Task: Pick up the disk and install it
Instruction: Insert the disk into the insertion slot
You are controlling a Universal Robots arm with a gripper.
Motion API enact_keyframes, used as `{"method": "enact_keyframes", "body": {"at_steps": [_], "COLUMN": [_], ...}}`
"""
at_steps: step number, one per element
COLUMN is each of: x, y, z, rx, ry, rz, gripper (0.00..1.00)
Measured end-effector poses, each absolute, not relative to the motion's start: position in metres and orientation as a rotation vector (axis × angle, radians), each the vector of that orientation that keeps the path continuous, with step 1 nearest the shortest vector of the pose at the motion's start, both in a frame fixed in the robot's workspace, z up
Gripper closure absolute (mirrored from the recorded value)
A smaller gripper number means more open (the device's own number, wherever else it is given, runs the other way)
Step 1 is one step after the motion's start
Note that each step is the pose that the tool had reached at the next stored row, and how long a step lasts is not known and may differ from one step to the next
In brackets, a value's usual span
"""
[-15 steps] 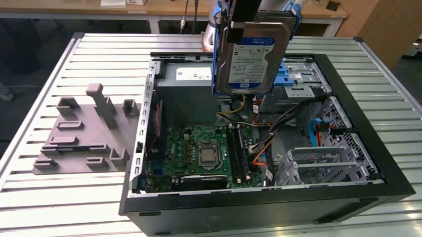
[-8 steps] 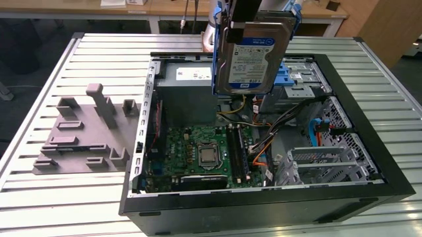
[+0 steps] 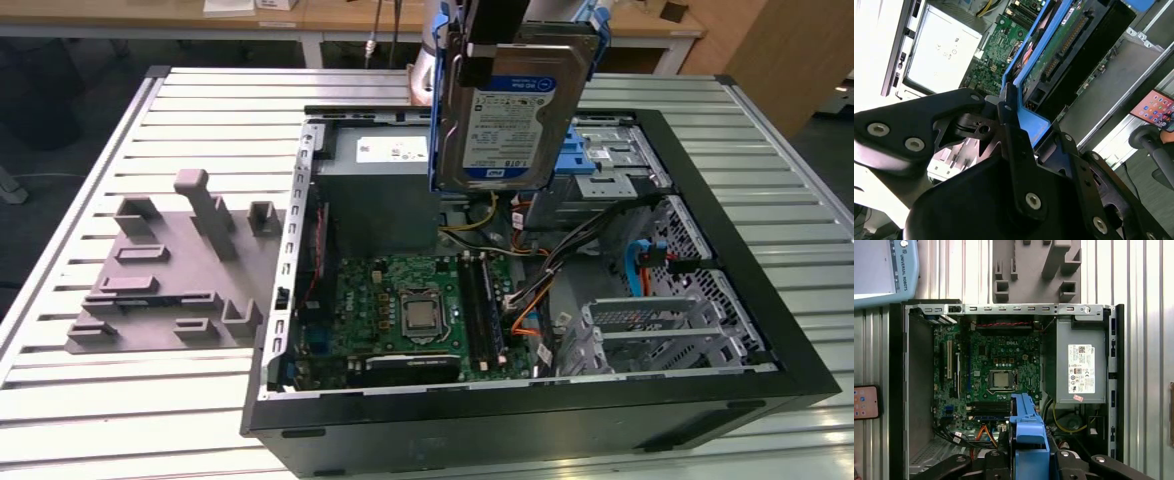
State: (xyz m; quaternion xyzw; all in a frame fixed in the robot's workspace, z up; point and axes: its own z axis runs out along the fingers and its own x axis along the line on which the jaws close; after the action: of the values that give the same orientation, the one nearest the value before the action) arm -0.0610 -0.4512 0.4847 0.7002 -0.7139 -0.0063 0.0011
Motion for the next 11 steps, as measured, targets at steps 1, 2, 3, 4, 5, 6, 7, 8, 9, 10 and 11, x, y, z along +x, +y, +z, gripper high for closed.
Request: {"method": "enact_keyframes", "body": {"at_steps": [1,2,3,4,5,6,7,8,9,10,11], "x": [-0.061,-0.061,-0.061,-0.061,-0.061,-0.0609,-0.0609,-0.0609,-0.0609,-0.0609,-0.0609], "y": [-0.4512,-0.4512,-0.4512,-0.4512,-0.4512,-0.4512,-0.4512,-0.4512,-0.4512,-0.4512,-0.4512], "z": [0.4847,0.4847,0.4847,0.4847,0.4847,0.4847,0.4847,0.4847,0.4847,0.4847,0.4847], "rx": [2.198,2.198,2.198,2.198,2.198,2.198,2.198,2.198,2.198,2.198,2.198], "ry": [-2.241,-2.241,-2.241,-2.241,-2.241,-2.241,-2.241,-2.241,-2.241,-2.241,-2.241], "rz": [-0.02,-0.02,-0.02,-0.02,-0.02,-0.02,-0.02,-0.02,-0.02,-0.02,-0.02], "gripper": [0.64,0.64,0.64,0.64,0.64,0.64,0.64,0.64,0.64,0.64,0.64]}}
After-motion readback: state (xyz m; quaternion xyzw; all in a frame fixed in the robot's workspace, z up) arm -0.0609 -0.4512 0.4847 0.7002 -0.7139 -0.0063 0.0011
